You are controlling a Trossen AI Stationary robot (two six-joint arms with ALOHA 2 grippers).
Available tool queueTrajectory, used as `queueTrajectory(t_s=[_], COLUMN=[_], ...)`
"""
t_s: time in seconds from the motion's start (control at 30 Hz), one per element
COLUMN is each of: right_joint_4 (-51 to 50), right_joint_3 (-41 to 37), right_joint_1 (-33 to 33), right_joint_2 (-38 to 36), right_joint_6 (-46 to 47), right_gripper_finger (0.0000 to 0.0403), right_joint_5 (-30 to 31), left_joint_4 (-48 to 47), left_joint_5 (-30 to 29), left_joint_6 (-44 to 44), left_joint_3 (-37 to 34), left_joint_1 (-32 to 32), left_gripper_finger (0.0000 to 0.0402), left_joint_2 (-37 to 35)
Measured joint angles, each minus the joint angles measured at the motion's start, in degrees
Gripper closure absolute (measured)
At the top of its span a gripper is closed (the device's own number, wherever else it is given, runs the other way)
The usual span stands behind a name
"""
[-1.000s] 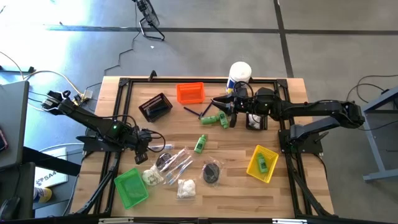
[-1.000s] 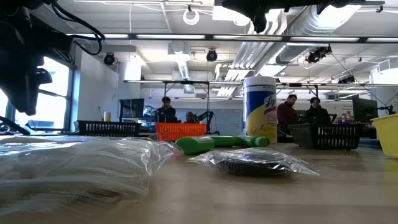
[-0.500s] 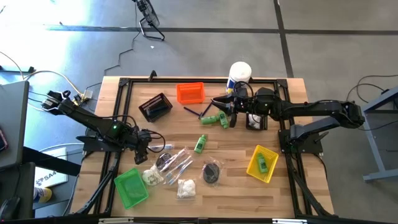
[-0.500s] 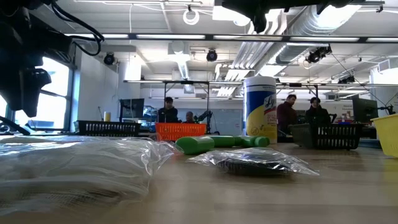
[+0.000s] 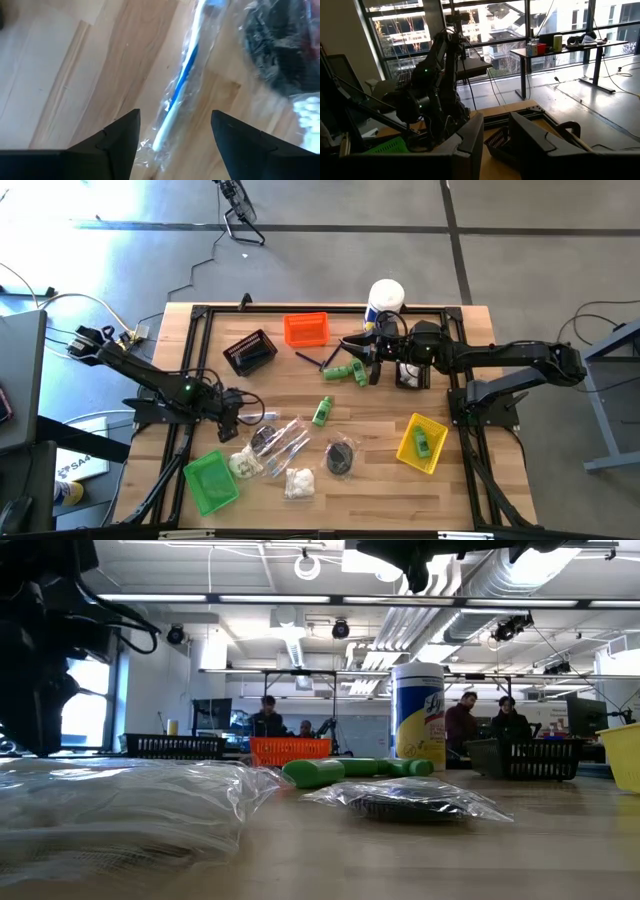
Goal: Pick & Place Travel size toiletries
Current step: Put the blue toothbrush into the orange bin
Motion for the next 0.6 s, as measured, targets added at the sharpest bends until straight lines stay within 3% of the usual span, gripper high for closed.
queueTrajectory(t_s=[0.6], right_joint_4=[0.00], right_joint_3=[0.00], right_joint_1=[0.00], right_joint_2=[0.00], right_joint_6=[0.02], right_gripper_finger=[0.0318], right_joint_5=[0.19], left_joint_4=[6.17], left_joint_5=[1.32], left_joint_6=[-0.10], left_joint_3=[-5.99], left_joint_1=[0.00], left_gripper_finger=[0.0169], left_joint_2=[0.00])
